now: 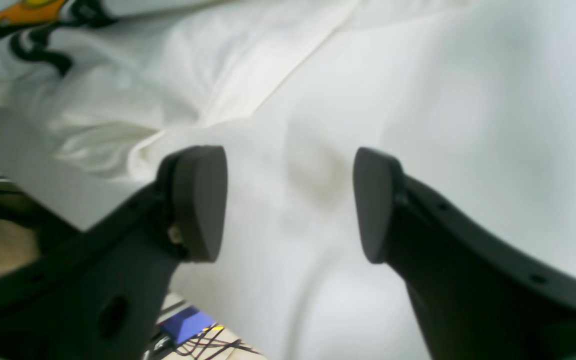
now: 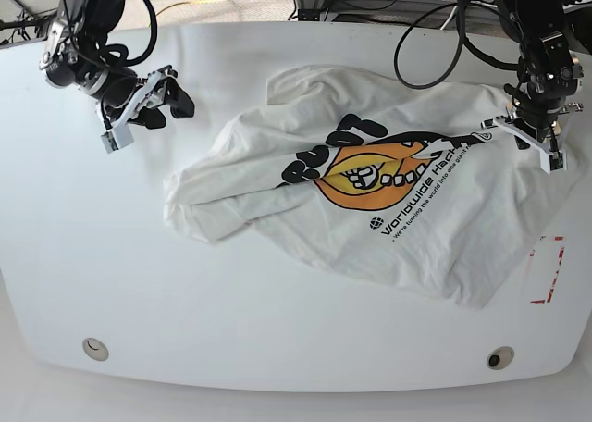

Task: Fold the T-shirt properly
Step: 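Drag the held shirt with both grippers to flatten it on the table, then release and regrasp the shirt edge with both grippers, then pull the shirt edge with both grippers away from the body to spread it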

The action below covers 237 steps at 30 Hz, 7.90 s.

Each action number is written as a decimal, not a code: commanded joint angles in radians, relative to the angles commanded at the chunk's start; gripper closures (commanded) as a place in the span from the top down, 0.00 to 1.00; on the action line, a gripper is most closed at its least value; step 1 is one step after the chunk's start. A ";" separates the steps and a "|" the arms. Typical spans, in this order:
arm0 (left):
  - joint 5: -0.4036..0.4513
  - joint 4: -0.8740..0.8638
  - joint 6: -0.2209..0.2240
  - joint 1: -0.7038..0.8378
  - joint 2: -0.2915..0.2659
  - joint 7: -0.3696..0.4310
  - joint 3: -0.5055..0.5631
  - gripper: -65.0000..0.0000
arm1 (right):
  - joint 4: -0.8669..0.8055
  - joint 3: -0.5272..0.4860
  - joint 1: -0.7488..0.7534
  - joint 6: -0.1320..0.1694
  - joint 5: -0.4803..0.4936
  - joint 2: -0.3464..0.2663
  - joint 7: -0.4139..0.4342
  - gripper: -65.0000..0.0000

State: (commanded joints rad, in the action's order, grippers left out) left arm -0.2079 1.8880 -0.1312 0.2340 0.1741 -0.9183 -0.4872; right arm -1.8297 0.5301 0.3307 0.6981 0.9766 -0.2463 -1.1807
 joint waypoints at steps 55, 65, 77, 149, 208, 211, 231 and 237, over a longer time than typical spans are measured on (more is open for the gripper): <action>0.000 0.000 0.000 -0.003 -0.002 0.000 0.005 0.00 | 0.290 -0.568 -0.157 -0.054 0.054 0.035 0.118 0.17; 0.000 0.000 0.000 0.002 -0.005 0.000 0.005 0.00 | 0.198 -0.516 -0.057 -0.054 0.060 -0.017 0.115 0.00; 0.000 -0.002 0.000 0.077 -0.046 0.000 0.155 0.00 | 0.049 -0.298 0.137 -0.047 0.060 -0.146 0.089 0.00; -0.282 -0.350 -0.567 0.031 0.048 -0.068 -0.235 0.78 | 0.126 -0.061 0.112 -0.044 0.060 -0.163 0.014 0.00; -0.282 0.087 -0.567 -0.643 0.078 -0.245 0.041 0.00 | 0.115 0.235 -0.480 0.000 0.061 -0.364 -0.098 0.00; -0.282 0.087 -0.567 -0.713 0.107 -0.245 0.114 0.00 | 0.170 0.216 -0.565 0.000 0.061 -0.417 -0.100 0.00; -0.279 -0.089 -0.567 -1.315 0.175 -0.261 0.161 0.00 | 0.531 -0.428 -1.450 0.000 0.061 -0.709 -0.100 0.00; -0.282 -0.150 -0.567 -1.395 0.221 -0.261 0.161 0.00 | 0.565 -0.529 -1.631 0.000 0.061 -0.715 -0.129 0.00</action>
State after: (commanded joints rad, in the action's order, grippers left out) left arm -0.4902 1.7377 -0.6981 -1.1607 0.3951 -1.1792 -0.3261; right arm -1.2651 0.0008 -1.3004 0.6981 1.0380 -0.9613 -1.3096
